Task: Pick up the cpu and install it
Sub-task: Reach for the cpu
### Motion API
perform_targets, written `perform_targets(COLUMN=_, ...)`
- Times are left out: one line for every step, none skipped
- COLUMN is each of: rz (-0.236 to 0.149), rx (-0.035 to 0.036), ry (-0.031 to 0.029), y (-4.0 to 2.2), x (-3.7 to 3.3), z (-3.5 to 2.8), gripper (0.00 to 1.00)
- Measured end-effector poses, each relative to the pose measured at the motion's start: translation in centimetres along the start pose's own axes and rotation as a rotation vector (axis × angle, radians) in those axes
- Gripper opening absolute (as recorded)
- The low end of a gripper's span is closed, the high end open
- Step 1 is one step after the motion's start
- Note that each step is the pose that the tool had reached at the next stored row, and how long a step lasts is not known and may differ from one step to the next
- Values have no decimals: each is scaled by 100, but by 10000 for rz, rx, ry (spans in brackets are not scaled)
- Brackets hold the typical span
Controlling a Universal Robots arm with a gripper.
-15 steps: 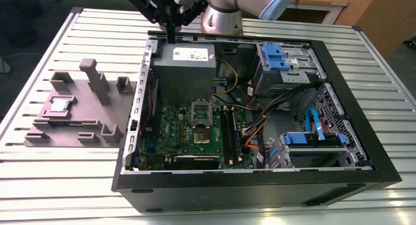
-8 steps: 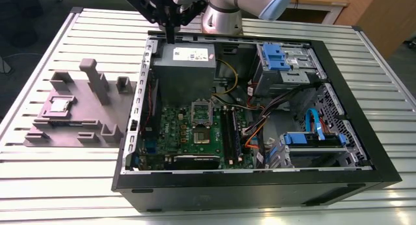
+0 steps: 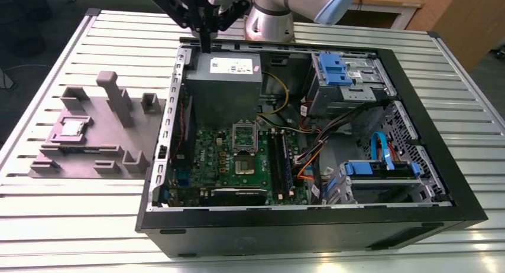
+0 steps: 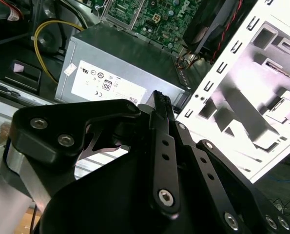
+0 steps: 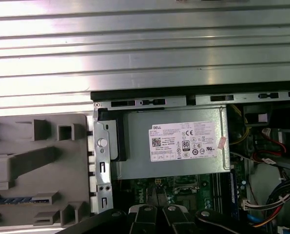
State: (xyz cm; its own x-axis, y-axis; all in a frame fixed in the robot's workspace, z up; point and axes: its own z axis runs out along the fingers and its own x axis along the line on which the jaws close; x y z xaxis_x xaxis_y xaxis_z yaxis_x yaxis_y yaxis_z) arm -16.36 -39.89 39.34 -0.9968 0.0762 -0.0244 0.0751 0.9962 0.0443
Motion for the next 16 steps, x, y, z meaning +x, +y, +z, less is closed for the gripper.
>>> perform_targets(rz=0, rx=-1, ry=-1, y=0, x=2, z=0, gripper=11)
perform_targets(rz=0, rx=-1, ry=-1, y=0, x=4, z=0, gripper=11)
perform_targets(rz=0, rx=-1, ry=-1, y=0, x=6, z=0, gripper=11)
perform_targets(rz=0, rx=-1, ry=0, y=-1, x=9, z=0, gripper=11)
perform_targets(rz=0, rx=-1, ry=0, y=-1, x=10, z=0, gripper=11)
perform_targets(rz=-1, rx=-1, ry=-1, y=-1, x=11, z=0, gripper=11)
perform_targets(rz=1, rx=-2, ry=-1, y=-1, x=12, z=0, gripper=11)
perform_targets(rz=1, rx=-2, ry=-1, y=-1, x=14, z=0, gripper=11)
perform_targets(rz=1, rx=-1, ry=-1, y=-1, x=17, z=0, gripper=11)
perform_targets(rz=1, rx=-1, ry=-1, y=-1, x=19, z=0, gripper=11)
perform_targets(rz=0, rx=-1, ry=0, y=-2, x=22, z=0, gripper=11)
perform_targets(rz=0, rx=0, ry=0, y=-2, x=26, z=-1, gripper=11)
perform_targets(rz=1, rx=-1, ry=-1, y=-2, x=29, z=0, gripper=11)
perform_targets(rz=0, rx=-1, ry=0, y=-2, x=32, z=0, gripper=11)
perform_targets(rz=-1, rx=-2, ry=-1, y=-2, x=33, z=0, gripper=11)
perform_targets(rz=0, rx=-1, ry=-1, y=-5, x=69, z=1, gripper=11)
